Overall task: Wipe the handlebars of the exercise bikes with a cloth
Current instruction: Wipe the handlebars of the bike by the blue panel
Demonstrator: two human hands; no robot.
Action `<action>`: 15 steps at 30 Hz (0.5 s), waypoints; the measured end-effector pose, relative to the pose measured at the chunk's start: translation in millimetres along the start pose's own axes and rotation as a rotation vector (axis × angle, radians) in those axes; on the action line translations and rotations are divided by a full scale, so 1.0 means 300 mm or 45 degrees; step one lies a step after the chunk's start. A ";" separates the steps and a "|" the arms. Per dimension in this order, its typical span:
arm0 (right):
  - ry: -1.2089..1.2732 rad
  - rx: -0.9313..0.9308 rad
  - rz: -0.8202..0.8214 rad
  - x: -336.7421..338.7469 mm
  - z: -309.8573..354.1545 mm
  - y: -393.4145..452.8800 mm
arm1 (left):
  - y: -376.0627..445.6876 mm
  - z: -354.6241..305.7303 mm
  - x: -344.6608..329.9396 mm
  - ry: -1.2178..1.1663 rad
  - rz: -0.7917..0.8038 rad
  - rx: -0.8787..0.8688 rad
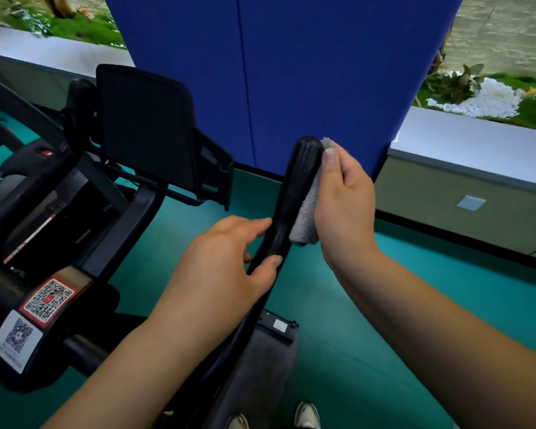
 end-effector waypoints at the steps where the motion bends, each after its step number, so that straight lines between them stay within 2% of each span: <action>1: -0.014 0.000 0.014 0.003 -0.014 -0.022 | -0.003 0.002 0.001 -0.007 0.002 0.002; 7: -0.019 -0.085 0.141 0.036 -0.107 -0.245 | -0.017 0.015 0.010 -0.030 0.007 0.008; 12: 0.118 -0.124 -0.004 0.002 -0.012 -0.048 | -0.033 0.022 0.021 -0.027 0.013 -0.001; 15: 0.147 -0.186 0.019 0.003 -0.018 -0.047 | -0.043 0.020 0.023 -0.035 0.027 -0.008</action>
Point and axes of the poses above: each hand's wrist, its own y-axis towards the middle knuckle, its own x-axis out of the back of the hand, z = x × y, the point moved 5 cm from there along y, towards the middle knuckle, and after that the axes turned 12 degrees about -z, right-handed, at the moved point
